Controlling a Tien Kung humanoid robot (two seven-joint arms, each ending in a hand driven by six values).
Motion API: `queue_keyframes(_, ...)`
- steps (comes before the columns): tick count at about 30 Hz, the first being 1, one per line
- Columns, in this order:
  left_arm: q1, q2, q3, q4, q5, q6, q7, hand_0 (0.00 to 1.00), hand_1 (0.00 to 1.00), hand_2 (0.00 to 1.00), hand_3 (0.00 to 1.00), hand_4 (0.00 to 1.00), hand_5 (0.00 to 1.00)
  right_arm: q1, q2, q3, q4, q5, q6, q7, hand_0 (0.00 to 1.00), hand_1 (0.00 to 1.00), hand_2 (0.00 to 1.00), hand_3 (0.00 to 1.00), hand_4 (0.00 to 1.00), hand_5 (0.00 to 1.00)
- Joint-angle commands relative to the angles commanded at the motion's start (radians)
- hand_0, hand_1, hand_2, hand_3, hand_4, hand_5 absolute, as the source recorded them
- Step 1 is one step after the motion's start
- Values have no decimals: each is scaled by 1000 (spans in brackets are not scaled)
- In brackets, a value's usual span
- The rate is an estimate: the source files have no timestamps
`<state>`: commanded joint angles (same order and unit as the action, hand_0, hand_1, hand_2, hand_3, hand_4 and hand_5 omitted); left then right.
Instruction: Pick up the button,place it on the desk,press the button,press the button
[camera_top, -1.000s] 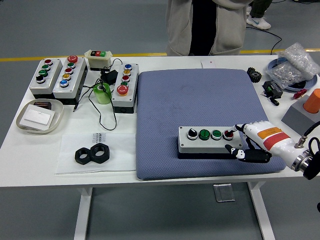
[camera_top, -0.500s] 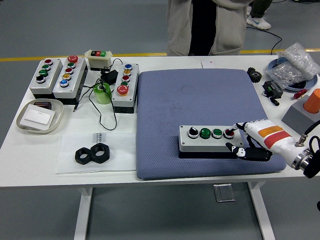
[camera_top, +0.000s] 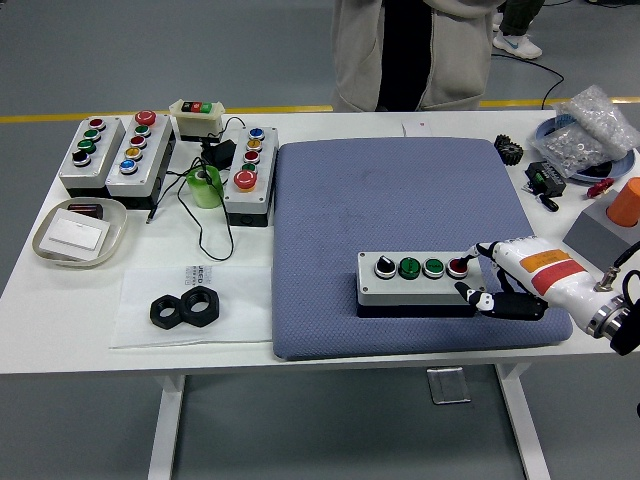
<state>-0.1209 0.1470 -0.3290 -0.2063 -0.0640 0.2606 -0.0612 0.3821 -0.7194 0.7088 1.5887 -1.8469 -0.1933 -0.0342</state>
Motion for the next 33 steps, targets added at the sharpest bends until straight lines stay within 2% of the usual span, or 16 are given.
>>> queue_keyframes(11, 5, 0, -2, -1, 6, 0, 1, 770, 826, 863, 824, 622, 998, 0, 7, -36, -10, -6, 7, -9, 157, 42, 139, 684, 636, 769)
queue_keyframes(23, 1, 3, 5, -1, -2, -2, -1, 770, 826, 863, 824, 624, 998, 0, 2, 27, 50, -12, -25, -13, 156, 44, 139, 695, 636, 767)
queue_keyframes(27, 0, 2, 7, -1, -6, -2, -2, 763, 825, 863, 824, 624, 998, 12, 13, 7, 59, -14, -23, -17, 156, 45, 140, 705, 635, 768)
queue_keyframes(33, -2, 3, 12, -2, -14, -2, -3, 763, 826, 862, 825, 624, 998, 32, 42, -18, 37, -18, -19, -23, 157, 45, 141, 706, 636, 767)
